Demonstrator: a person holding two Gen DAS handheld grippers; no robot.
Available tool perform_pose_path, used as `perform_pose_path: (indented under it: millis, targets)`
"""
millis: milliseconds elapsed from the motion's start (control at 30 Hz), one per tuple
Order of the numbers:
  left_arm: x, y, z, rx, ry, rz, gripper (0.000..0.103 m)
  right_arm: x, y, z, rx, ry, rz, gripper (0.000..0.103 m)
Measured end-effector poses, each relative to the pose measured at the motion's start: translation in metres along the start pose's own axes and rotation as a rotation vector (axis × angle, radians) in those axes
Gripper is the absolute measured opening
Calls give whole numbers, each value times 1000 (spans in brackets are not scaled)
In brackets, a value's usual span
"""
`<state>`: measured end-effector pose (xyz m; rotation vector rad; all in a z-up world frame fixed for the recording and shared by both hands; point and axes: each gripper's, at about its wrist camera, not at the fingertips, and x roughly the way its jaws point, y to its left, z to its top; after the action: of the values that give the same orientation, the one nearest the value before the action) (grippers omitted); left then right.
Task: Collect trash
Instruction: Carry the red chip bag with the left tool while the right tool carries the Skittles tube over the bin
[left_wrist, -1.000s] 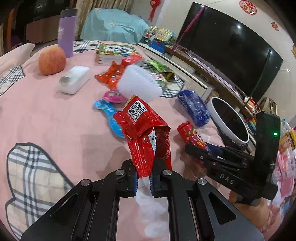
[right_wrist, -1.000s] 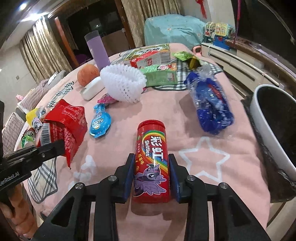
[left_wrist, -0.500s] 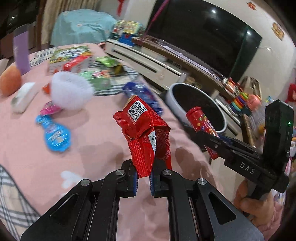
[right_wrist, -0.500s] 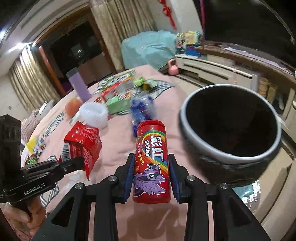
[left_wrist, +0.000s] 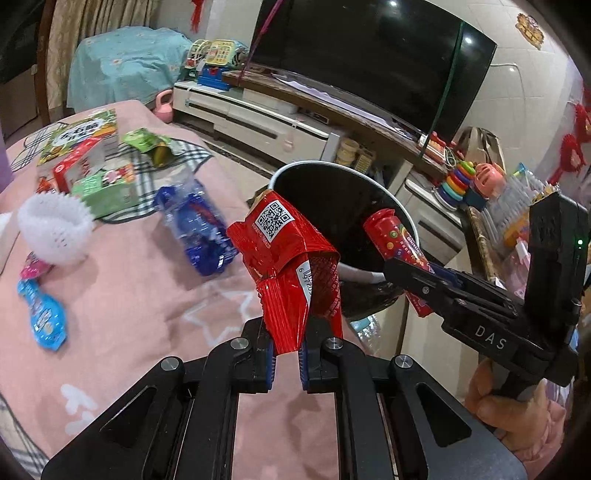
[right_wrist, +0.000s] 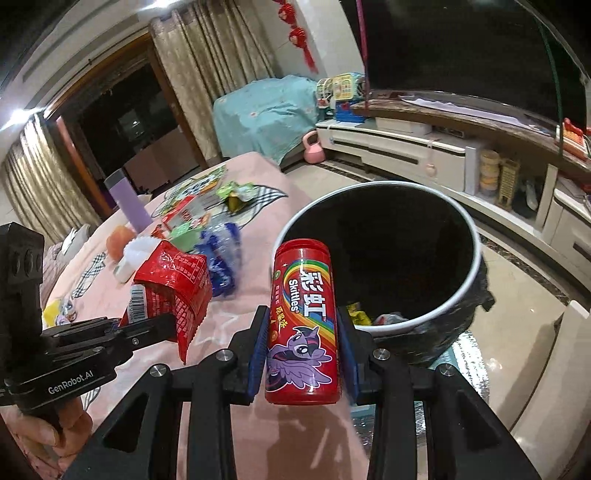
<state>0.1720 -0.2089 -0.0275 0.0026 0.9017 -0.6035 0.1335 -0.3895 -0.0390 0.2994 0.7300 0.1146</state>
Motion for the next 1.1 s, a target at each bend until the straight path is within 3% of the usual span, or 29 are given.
perform_pose_path:
  millis: [733, 1100]
  targets:
    - [37, -46, 44, 102, 19, 5, 8, 5, -45, 30, 39, -15, -40, 35]
    - [52, -49, 59, 106, 33, 12, 9, 14, -54, 39, 41, 3, -56, 35]
